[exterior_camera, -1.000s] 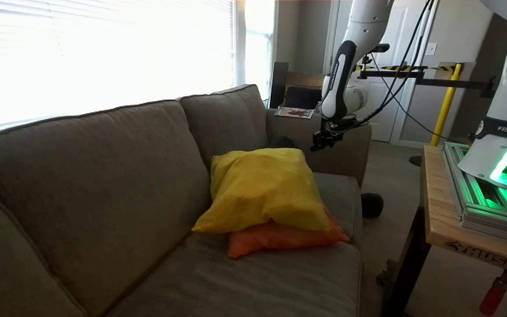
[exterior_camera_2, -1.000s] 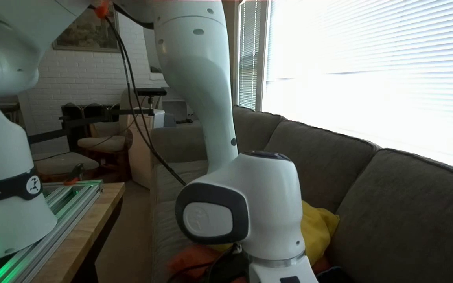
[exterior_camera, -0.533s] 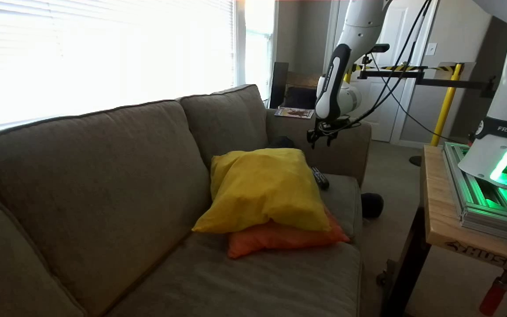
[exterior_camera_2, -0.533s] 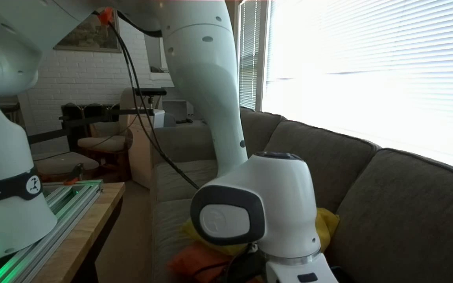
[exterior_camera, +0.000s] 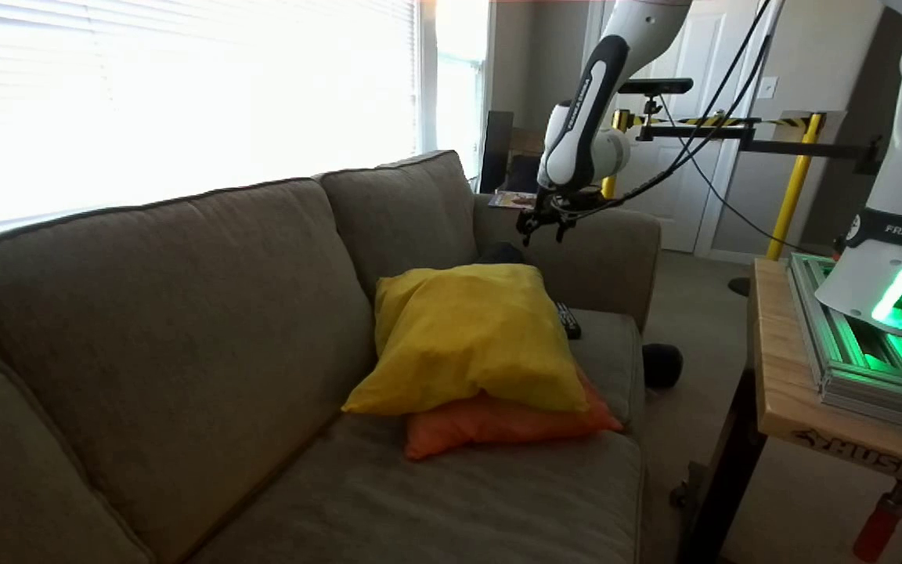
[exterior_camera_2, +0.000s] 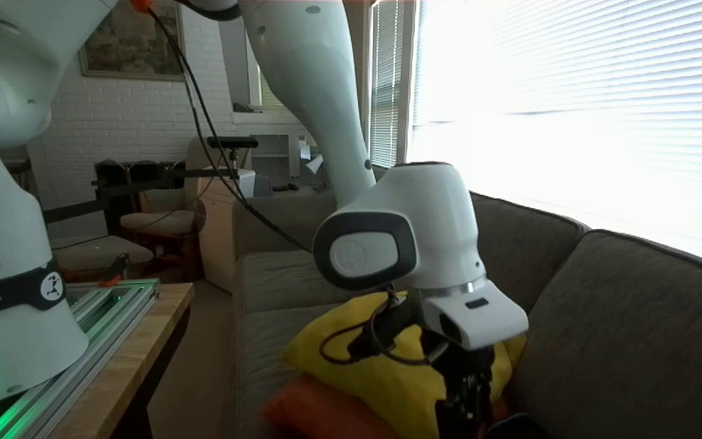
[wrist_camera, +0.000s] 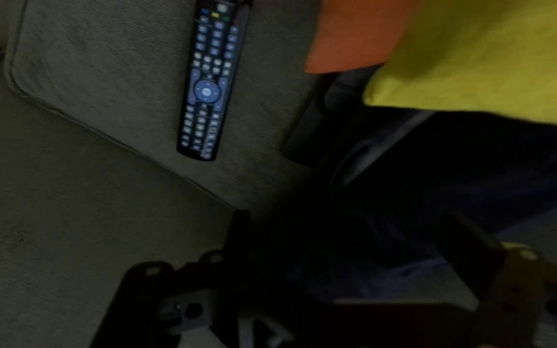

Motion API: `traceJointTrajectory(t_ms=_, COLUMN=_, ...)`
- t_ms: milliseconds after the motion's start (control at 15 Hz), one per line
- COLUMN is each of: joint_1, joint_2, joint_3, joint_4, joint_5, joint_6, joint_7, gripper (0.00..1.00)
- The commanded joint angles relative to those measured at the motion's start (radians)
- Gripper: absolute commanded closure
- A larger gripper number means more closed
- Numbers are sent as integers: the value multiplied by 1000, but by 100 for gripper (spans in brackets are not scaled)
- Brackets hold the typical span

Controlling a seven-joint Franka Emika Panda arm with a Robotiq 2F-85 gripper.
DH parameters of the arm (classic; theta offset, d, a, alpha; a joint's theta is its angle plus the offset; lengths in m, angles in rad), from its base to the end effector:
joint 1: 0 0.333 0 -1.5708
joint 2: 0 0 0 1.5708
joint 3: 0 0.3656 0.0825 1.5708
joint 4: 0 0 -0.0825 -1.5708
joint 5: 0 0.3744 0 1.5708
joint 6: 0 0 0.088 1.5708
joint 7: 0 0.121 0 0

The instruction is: Put the remotes on the sofa then move the pillows to the right

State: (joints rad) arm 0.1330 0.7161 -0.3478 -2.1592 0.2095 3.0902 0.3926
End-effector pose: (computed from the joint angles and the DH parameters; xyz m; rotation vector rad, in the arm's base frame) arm 0.5832 -0.1404 0.1422 2.7771 -1.0238 0.4301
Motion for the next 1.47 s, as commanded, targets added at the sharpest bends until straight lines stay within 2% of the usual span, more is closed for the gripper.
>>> traceJointTrajectory(t_ms=0, joint_1=74, joint_2=-201, joint_3=14, joint_4=-150, joint_5=-62, joint_6=-61, joint_7=-91, gripper=0)
traceJointTrajectory(t_ms=200, joint_1=118, joint_2=-294, joint_3=33, joint_4=-186, joint_5=-136, joint_6=-130, joint_7=-136, gripper=0)
traceJointTrajectory(t_ms=333, joint_1=106, joint_2=-328, joint_3=79, joint_4=-182, joint_5=-188, joint_6=-163, joint_7=-171, gripper=0)
traceJointTrajectory(t_ms=533, joint_1=43, joint_2=-349, joint_3=193, joint_4=-168, joint_5=-219, joint_6=-183, joint_7=-267, gripper=0)
traceJointTrajectory(t_ms=800, joint_1=-71, joint_2=-308, joint_3=365, joint_4=-137, joint_5=-197, joint_6=-173, joint_7=-457, gripper=0)
traceJointTrajectory(t_ms=1000, joint_1=-124, joint_2=-270, joint_3=433, joint_4=-123, joint_5=-201, joint_6=-163, joint_7=-554, gripper=0)
traceJointTrajectory(t_ms=1400, joint_1=-205, joint_2=-165, joint_3=499, joint_4=-77, joint_5=-197, joint_6=-150, joint_7=-667, gripper=0)
